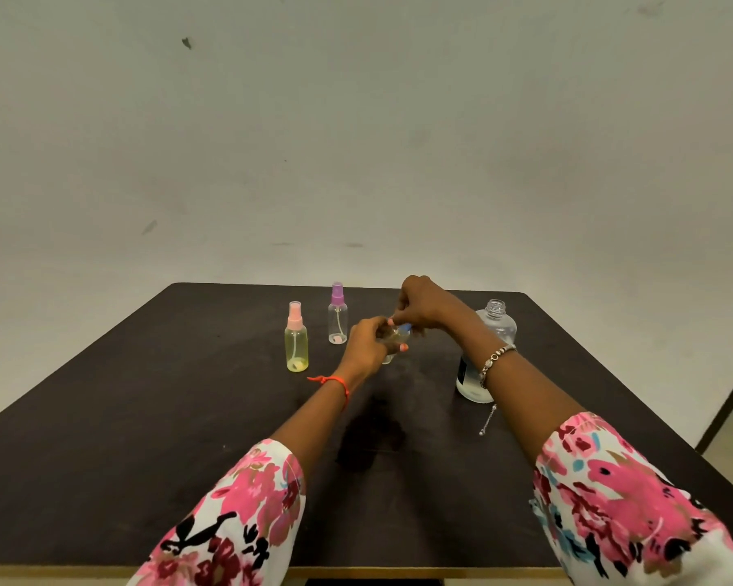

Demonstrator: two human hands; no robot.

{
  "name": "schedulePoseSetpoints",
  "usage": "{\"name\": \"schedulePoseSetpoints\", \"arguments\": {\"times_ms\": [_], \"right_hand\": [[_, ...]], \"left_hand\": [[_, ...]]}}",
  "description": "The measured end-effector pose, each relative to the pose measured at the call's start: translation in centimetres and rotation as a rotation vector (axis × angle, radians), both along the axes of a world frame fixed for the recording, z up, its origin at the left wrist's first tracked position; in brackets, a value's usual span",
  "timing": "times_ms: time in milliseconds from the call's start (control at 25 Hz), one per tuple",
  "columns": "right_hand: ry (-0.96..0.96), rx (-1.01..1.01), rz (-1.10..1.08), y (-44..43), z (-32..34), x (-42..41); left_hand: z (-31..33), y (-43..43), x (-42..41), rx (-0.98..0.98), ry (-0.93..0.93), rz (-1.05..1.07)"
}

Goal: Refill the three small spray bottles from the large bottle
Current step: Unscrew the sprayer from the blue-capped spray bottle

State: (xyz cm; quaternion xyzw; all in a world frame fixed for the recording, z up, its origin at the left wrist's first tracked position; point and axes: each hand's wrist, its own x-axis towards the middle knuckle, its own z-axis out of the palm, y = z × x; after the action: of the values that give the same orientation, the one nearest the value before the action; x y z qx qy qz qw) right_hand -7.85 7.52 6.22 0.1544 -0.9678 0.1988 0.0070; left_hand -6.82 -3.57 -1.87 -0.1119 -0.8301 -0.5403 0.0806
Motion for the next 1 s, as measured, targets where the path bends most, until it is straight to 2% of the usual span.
{"name": "schedulePoseSetpoints", "arguments": {"times_ms": [160, 320, 360, 520, 640, 840, 1000], "right_hand": [[0.099, 0.037, 0.158, 0.6, -0.2, 0.5], [0.16, -0.029, 0.228, 2.0, 0.0, 0.9], [0.172, -0.06, 0.224, 2.3, 0.2, 0.9], [0.264, -0.27, -0.001, 3.4, -1.6, 0.3], [0.301, -0.349, -0.146, 3.1, -5.3, 0.5], [0.319, -0.602, -0.321, 3.3, -8.5, 1.6], [0.276, -0.394, -0.358, 2.8, -10.6, 3.3]], "left_hand": [[0.7, -0.2, 0.0, 0.04, -0.1, -0.031], [0.4, -1.4, -0.6, -0.156, -0.229, -0.088], [0.0, -1.8, -0.7, -0.151, -0.246, -0.078], [-0.5, -2.3, -0.8, 0.007, -0.208, 0.062], [-0.8, -2.1, -0.8, -0.041, -0.146, 0.205], [-1.5, -2.6, -1.1, -0.09, -0.133, 0.36], [-1.2, -1.9, -1.0, -0.022, -0.133, 0.335]]}}
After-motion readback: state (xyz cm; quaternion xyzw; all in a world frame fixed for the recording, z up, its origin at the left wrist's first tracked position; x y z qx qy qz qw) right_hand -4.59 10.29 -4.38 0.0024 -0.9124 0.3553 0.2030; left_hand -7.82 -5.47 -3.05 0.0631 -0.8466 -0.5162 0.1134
